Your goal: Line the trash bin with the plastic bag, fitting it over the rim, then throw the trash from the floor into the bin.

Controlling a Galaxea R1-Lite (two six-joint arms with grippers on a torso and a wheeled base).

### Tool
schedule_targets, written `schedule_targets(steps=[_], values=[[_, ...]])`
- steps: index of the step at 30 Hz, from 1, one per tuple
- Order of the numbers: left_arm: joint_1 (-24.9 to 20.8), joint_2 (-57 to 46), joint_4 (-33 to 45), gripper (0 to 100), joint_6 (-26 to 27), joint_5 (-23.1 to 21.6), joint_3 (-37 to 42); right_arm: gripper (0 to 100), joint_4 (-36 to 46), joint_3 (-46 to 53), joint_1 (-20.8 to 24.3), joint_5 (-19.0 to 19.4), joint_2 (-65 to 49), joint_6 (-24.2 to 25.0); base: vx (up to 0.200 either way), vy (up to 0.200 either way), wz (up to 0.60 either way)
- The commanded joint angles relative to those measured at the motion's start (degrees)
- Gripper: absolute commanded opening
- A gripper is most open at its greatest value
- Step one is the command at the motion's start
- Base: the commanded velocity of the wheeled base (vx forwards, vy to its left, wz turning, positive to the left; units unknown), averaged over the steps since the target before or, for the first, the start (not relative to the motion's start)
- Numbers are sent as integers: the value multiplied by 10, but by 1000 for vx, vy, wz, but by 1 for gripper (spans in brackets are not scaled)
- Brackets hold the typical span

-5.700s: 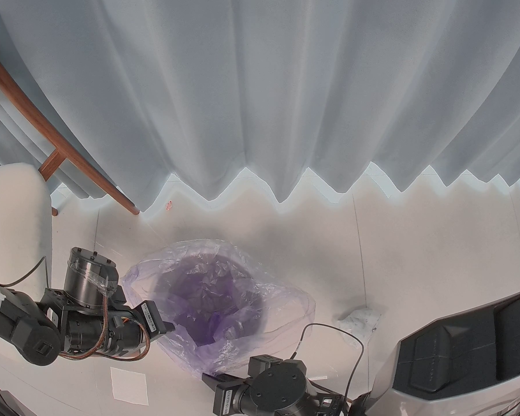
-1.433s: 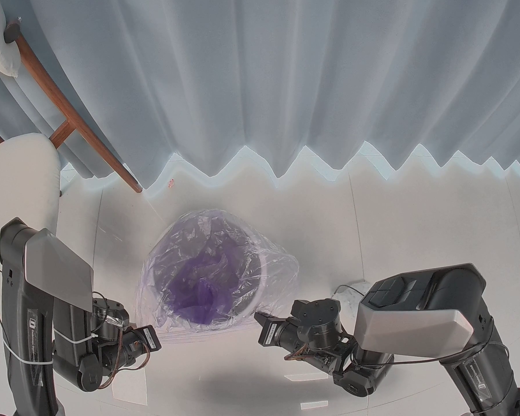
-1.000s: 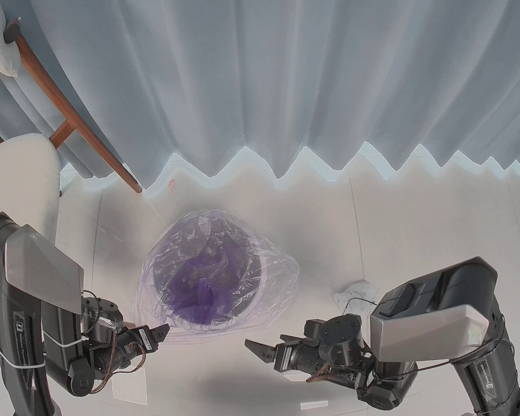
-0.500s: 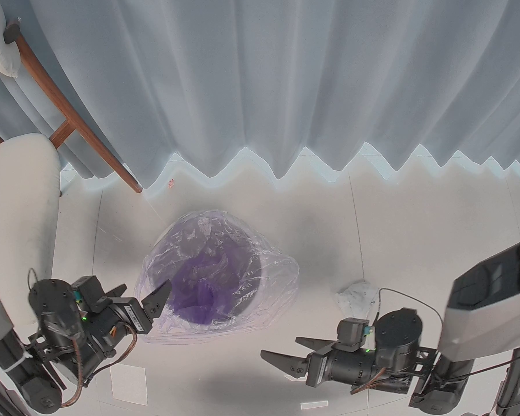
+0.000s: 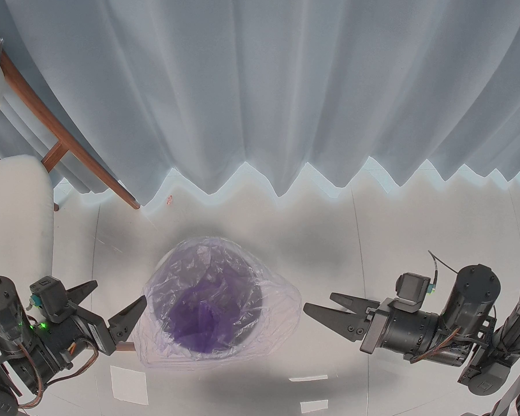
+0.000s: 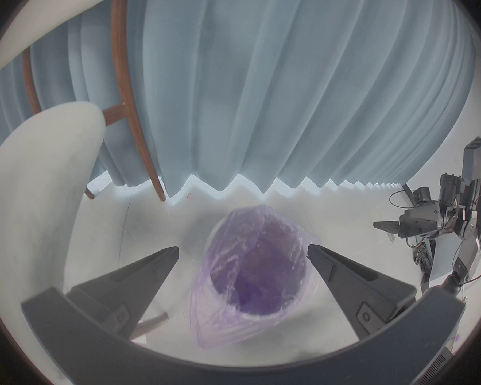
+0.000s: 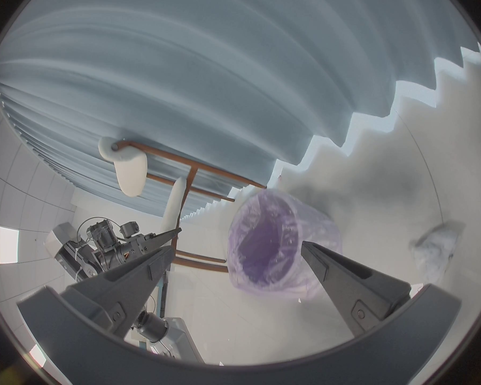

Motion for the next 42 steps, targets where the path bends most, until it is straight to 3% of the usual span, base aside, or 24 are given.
schedule_targets(steps=[1, 6, 10, 13, 17, 21, 23, 25, 31, 35, 39, 42], values=[[1, -50, -2, 100, 0, -7, 13, 100, 1, 1, -10, 3, -29, 2, 0, 0, 0], [1, -63, 10, 100, -76, -82, 45, 100, -12, 2, -8, 3, -23, 3, 0, 0, 0], [9, -73, 11, 100, -76, -110, 37, 100, -14, 3, -6, 3, -23, 7, 0, 0, 0], [9, -45, 20, 100, -64, -117, 23, 100, -14, 3, -5, 3, -23, 8, 0, 0, 0], [41, 89, 25, 100, -5, -119, 15, 100, -14, 8, -1, 3, -21, 11, 0, 0, 0], [69, 128, 16, 100, 18, -120, -9, 100, -14, 10, 8, 4, -21, 16, 0, 0, 0], [92, 192, 0, 100, 55, -129, -62, 100, -14, 13, 15, 4, -20, 19, 0, 0, 0], [100, 223, -4, 100, 58, -129, -88, 100, -14, 13, 15, 3, -20, 19, 0, 0, 0], [101, 285, -28, 100, 89, -133, -126, 100, -21, 12, 14, 2, -24, 15, 0, 0, 0], [104, 349, -84, 100, 127, -144, -132, 100, -28, 13, 14, 1, -26, 13, 0, 0, 0], [99, 398, -152, 100, 129, -147, -136, 100, -28, 13, 14, 1, -26, 14, 0, 0, 0], [93, 399, -156, 100, 132, -152, -137, 100, -28, 13, 13, 1, -24, 14, 0, 0, 0]])
